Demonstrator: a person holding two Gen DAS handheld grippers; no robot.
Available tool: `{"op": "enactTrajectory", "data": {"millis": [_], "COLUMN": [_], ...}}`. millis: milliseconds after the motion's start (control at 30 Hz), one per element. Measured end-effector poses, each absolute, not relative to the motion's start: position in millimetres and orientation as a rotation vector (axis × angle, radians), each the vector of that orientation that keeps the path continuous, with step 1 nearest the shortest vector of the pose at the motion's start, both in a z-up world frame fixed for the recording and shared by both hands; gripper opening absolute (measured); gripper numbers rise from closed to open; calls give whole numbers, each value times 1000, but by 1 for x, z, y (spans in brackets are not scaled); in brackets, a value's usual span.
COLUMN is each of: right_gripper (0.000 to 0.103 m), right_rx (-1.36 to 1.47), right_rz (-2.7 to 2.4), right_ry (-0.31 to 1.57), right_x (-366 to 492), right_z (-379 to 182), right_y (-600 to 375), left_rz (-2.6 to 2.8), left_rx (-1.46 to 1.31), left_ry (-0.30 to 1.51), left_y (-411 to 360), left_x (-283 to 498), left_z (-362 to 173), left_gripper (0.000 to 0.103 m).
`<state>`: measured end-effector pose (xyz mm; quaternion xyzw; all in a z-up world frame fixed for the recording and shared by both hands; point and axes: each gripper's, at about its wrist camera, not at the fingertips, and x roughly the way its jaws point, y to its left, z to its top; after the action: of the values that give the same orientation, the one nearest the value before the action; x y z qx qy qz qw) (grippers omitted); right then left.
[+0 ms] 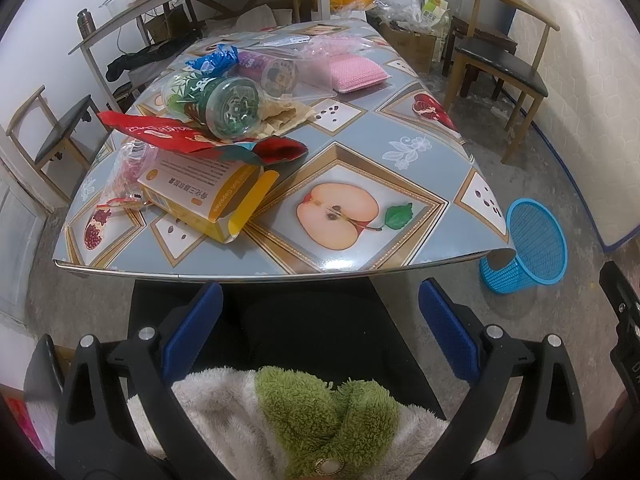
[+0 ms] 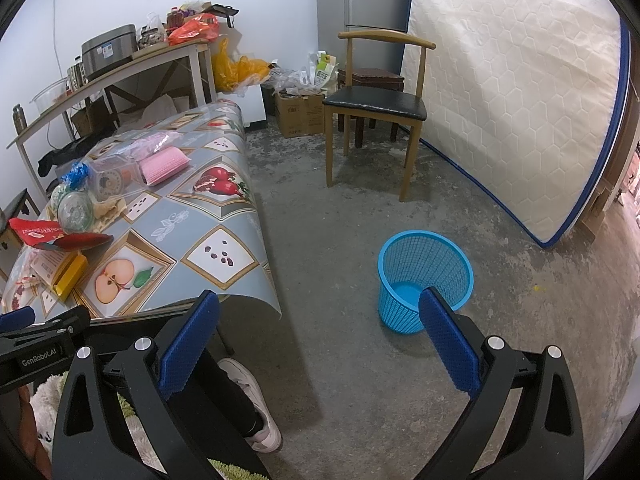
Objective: Collect trash
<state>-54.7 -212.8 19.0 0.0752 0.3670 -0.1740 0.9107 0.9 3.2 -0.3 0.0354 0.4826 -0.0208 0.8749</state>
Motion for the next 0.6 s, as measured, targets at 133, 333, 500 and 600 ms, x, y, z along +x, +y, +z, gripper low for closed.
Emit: {"op": "enactTrajectory", "data": {"millis": [133, 333, 500, 600], "right_gripper": [97, 97, 97, 97], "right_rx": [156, 155, 157, 156], "right_rz": [-359, -358, -357, -356], "right_ry": [757, 756, 756, 758], "right_x": [-55, -53, -54, -52], "right_z": [19, 19, 19, 19], "right_y": [-213, -212, -213, -212], "left_rz": [-44, -43, -44, -44], "left_rx": [75, 75, 76, 75], "left_ry": [1009, 1009, 1008, 1010], "left_y": [3, 3, 3, 3], "left_x": [1, 1, 1, 1], "left_z": [0, 0, 0, 0], "left_gripper": [94, 94, 94, 94]}}
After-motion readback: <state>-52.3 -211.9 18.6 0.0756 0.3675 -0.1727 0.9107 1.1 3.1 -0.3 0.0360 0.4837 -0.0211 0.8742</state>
